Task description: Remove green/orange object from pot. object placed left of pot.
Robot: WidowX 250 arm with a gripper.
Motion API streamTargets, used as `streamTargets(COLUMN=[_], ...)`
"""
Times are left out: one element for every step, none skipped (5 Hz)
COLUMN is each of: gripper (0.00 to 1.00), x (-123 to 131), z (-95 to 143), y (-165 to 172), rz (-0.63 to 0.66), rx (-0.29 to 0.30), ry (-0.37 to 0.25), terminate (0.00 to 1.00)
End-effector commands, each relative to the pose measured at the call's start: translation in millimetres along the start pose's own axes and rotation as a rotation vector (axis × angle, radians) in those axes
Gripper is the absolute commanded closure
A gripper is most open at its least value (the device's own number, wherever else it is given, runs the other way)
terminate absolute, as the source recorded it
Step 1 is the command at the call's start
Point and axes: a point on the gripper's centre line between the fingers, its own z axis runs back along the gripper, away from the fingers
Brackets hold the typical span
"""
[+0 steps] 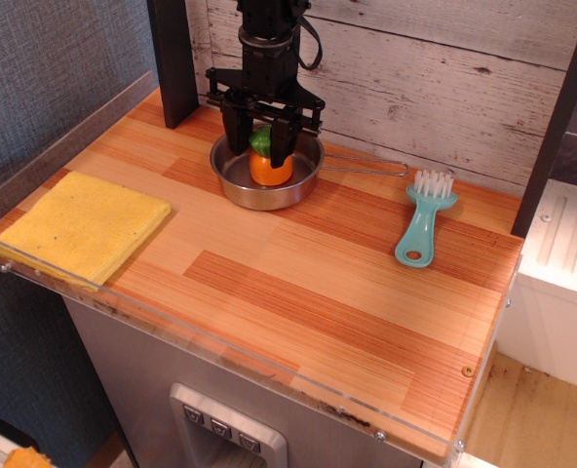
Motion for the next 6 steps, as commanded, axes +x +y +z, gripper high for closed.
streamTargets(gripper=[1.0, 1.0, 1.0, 1.0, 1.0, 1.0], x=[-0.7, -3.7, -5.8, -5.8, -9.2, -11.4], z=[51.5, 71.7, 75.6, 64.8, 42.6, 23.9], y=[11.8, 34.8, 66.0, 95.3, 102.3, 102.7], rz=[-0.014, 0.024, 0.072, 0.09, 0.054, 0.041], rx=[-0.035, -0.045, -0.001, 0.035, 0.073, 0.086], ry=[-0.135, -0.181, -0.171, -0.131, -0.073, -0.031], terminate=[0.0, 0.0, 0.0, 0.0, 0.0, 0.0])
